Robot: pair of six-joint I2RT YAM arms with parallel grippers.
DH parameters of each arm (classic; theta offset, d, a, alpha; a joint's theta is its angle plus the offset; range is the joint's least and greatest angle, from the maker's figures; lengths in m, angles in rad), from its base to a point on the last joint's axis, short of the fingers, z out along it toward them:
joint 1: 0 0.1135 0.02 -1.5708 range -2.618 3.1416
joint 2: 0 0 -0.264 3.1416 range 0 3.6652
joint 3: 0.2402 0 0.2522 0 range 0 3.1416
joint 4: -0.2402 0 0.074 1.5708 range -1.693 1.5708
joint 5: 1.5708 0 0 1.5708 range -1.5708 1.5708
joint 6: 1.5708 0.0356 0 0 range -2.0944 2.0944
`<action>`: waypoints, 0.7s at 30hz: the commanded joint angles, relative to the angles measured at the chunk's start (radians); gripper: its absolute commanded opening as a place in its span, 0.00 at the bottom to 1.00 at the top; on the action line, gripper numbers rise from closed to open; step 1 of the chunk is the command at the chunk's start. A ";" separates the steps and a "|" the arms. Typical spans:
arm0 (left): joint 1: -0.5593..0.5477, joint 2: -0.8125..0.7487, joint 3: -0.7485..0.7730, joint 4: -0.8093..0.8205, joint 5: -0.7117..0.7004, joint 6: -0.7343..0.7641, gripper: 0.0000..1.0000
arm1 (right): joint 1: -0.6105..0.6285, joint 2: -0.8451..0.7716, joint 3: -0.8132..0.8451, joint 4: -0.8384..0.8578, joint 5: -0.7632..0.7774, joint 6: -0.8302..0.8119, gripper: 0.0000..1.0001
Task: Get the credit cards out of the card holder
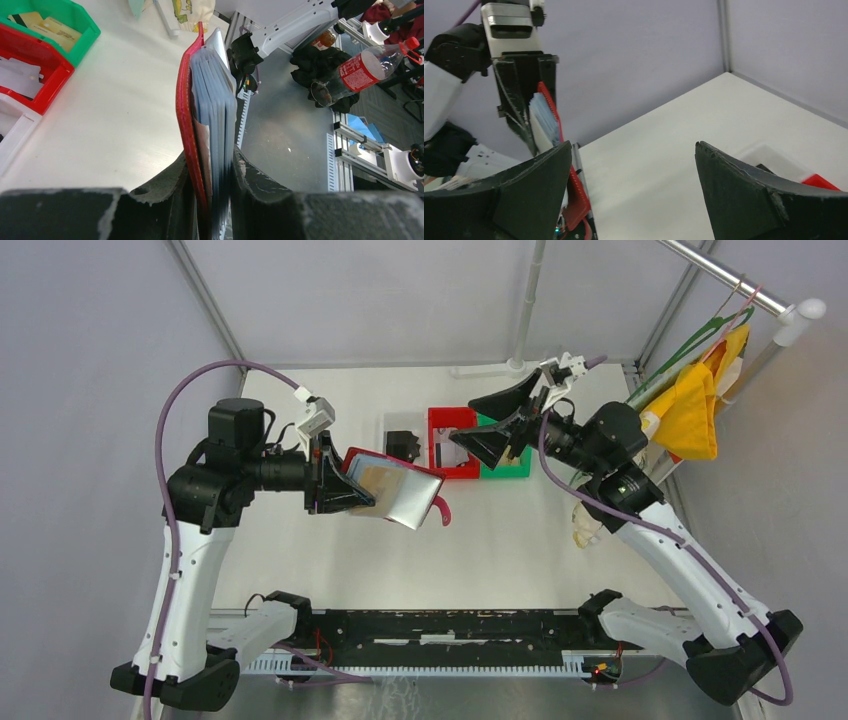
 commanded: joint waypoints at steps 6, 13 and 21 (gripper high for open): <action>0.000 -0.023 0.027 -0.004 0.026 0.075 0.02 | 0.163 0.059 -0.028 0.117 -0.154 0.055 0.98; 0.001 -0.024 0.021 -0.006 0.021 0.092 0.02 | 0.225 0.098 -0.041 0.142 -0.189 0.058 0.94; 0.001 -0.027 0.018 -0.008 0.016 0.101 0.02 | 0.282 0.146 -0.037 0.128 -0.179 0.048 0.68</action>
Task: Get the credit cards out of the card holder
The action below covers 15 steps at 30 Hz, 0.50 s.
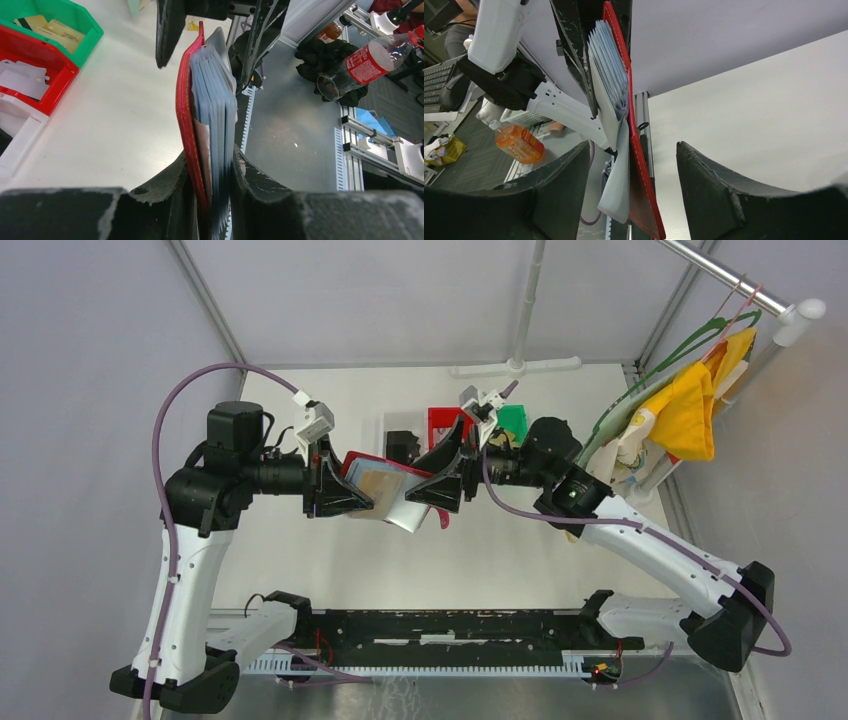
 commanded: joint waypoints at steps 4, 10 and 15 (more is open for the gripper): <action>0.001 -0.013 0.033 0.025 -0.001 0.044 0.02 | 0.022 0.022 0.003 0.039 0.004 0.003 0.51; 0.001 -0.017 0.035 0.059 -0.005 0.002 0.11 | 0.023 0.045 0.018 0.050 0.030 0.065 0.07; 0.000 -0.021 0.019 0.068 -0.020 -0.012 0.33 | 0.024 0.036 -0.014 0.095 0.020 0.118 0.01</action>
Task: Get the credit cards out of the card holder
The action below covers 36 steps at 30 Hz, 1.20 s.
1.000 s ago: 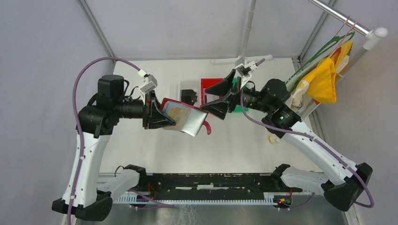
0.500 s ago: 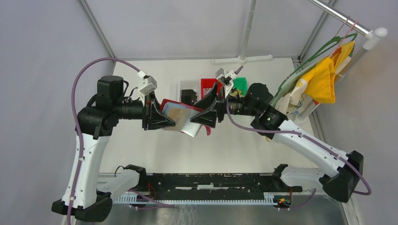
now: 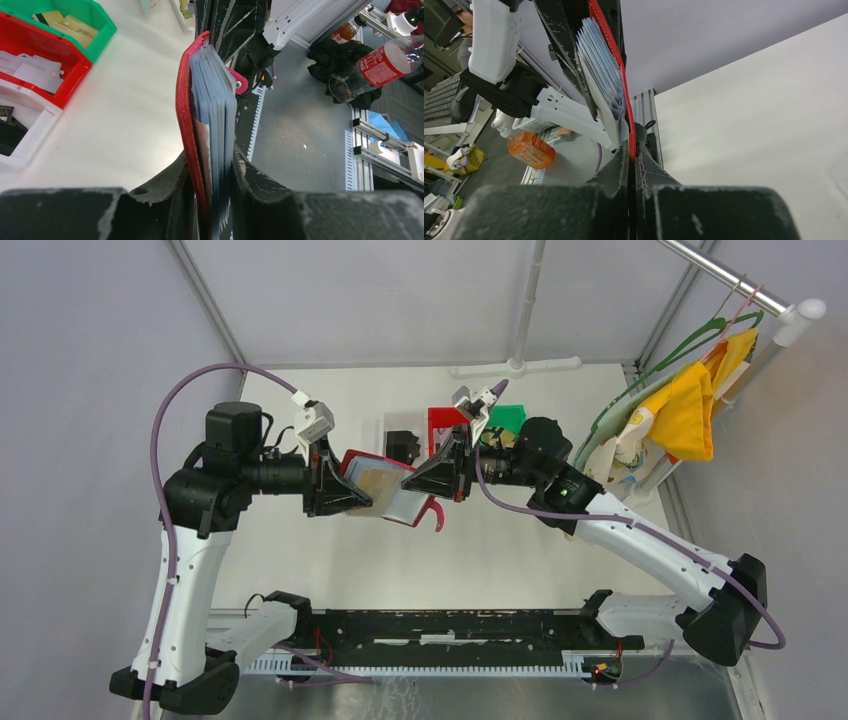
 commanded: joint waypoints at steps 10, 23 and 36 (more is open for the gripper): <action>0.001 -0.030 0.001 0.060 -0.014 0.012 0.55 | 0.004 -0.039 -0.004 0.053 0.002 0.056 0.00; 0.001 -0.052 -0.023 0.070 -0.064 0.024 0.44 | 0.004 -0.035 0.021 0.063 -0.026 0.112 0.00; 0.000 -0.062 -0.080 0.145 0.024 -0.068 0.59 | 0.007 -0.043 -0.043 0.290 -0.096 0.271 0.00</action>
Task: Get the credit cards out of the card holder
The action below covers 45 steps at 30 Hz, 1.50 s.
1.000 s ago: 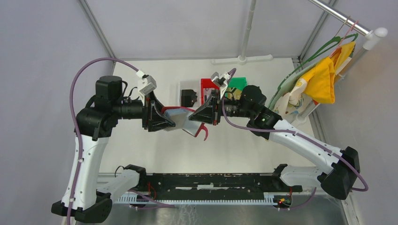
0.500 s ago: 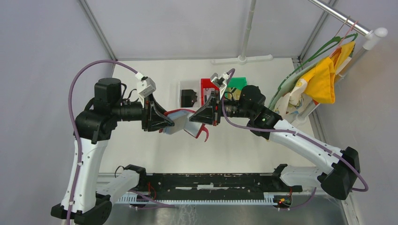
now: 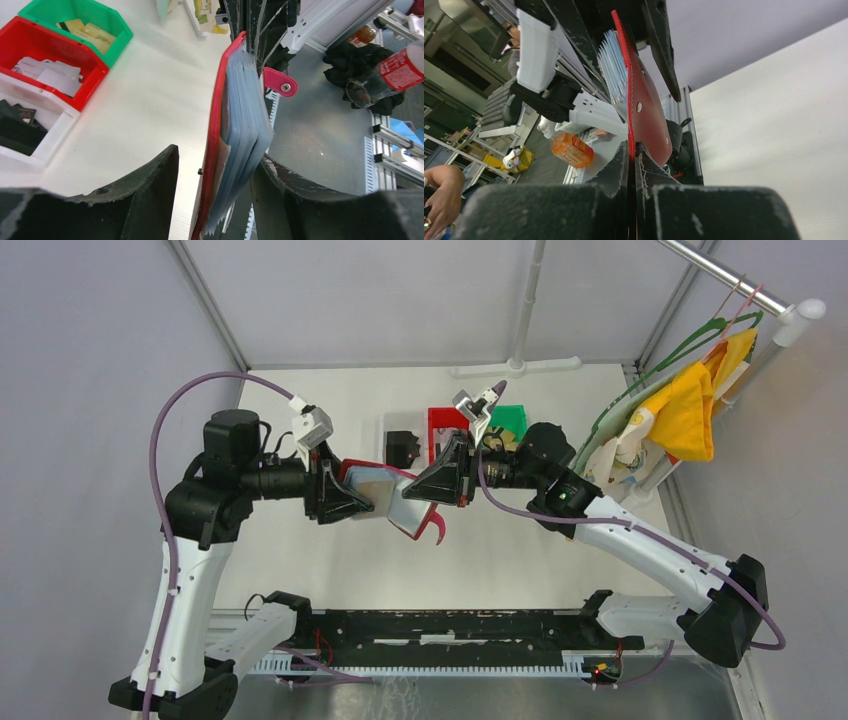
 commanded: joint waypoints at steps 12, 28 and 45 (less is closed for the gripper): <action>0.000 -0.019 0.005 0.029 0.158 -0.035 0.58 | 0.002 -0.042 -0.024 0.277 -0.011 0.129 0.00; 0.000 0.008 0.053 0.016 0.214 -0.060 0.04 | 0.005 -0.024 -0.008 0.155 -0.007 0.038 0.53; 0.000 0.026 0.079 0.019 0.151 -0.069 0.26 | 0.023 0.040 0.068 0.115 -0.048 -0.005 0.14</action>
